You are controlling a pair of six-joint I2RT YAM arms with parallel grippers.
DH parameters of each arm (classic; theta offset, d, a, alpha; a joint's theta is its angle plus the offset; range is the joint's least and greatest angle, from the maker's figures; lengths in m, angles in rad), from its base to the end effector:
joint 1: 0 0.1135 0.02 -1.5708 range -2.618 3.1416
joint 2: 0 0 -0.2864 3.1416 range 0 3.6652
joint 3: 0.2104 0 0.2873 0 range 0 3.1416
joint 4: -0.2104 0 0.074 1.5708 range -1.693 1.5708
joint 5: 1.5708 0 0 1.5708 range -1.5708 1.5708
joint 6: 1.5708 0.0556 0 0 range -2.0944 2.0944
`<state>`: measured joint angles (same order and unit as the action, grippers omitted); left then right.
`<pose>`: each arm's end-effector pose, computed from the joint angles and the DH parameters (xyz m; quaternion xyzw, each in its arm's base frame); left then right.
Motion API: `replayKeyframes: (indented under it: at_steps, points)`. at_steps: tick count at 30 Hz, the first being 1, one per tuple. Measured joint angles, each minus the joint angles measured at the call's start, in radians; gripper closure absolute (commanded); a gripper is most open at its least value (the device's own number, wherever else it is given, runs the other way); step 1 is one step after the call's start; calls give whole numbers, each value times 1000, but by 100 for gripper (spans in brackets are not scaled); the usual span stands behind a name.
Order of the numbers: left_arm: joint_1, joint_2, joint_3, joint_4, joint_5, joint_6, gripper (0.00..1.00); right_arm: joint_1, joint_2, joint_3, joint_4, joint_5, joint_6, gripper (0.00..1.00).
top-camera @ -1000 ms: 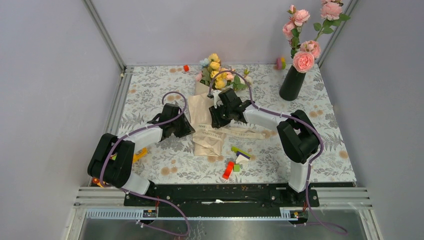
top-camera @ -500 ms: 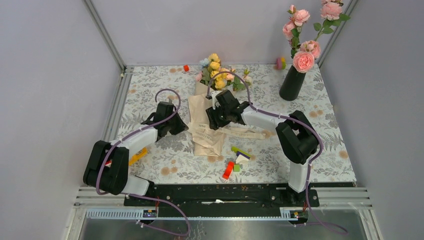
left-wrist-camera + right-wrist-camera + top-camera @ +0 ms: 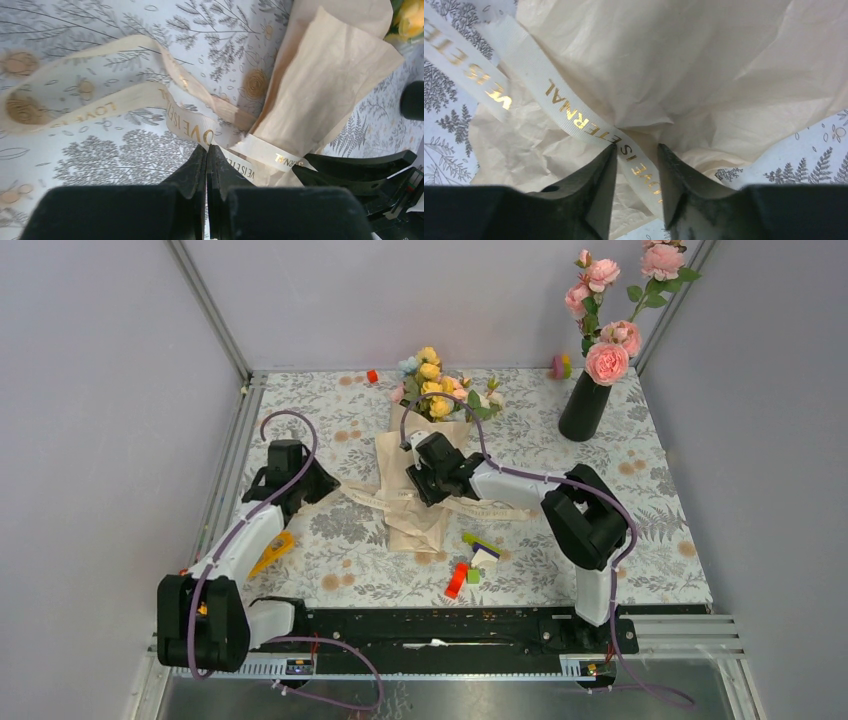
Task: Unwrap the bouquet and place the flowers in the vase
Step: Untie the ribbon from the wrapping paper.
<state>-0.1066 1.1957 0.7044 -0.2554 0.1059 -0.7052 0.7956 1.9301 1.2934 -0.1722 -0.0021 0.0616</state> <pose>0.2838 -0.0363 0.2125 -0.2495 0.8806 -0.2025 0.3483 0.3301 0.3370 0.1690 -0.3335 0.8664 0.1554 0.3378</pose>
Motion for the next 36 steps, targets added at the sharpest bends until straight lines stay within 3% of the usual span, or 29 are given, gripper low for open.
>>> replayKeyframes:
  at_steps: [5,7,12,19,27,36]
  points:
    - [69,-52,0,-51,2,27,100,4,0,-4,3,44,-3,94]
    - [89,-66,2,-68,3,39,100,4,-2,-14,8,47,-5,100]
    - [153,-87,3,-101,11,66,100,4,-42,-71,22,46,-7,100]
    - [182,-115,29,-166,-5,118,100,5,-236,-173,29,64,-12,100]
    - [205,-115,179,-278,-32,229,100,-9,-437,-192,-41,156,-4,100]
    - [346,-31,317,-312,-56,285,100,-268,-695,-338,-157,200,84,100]
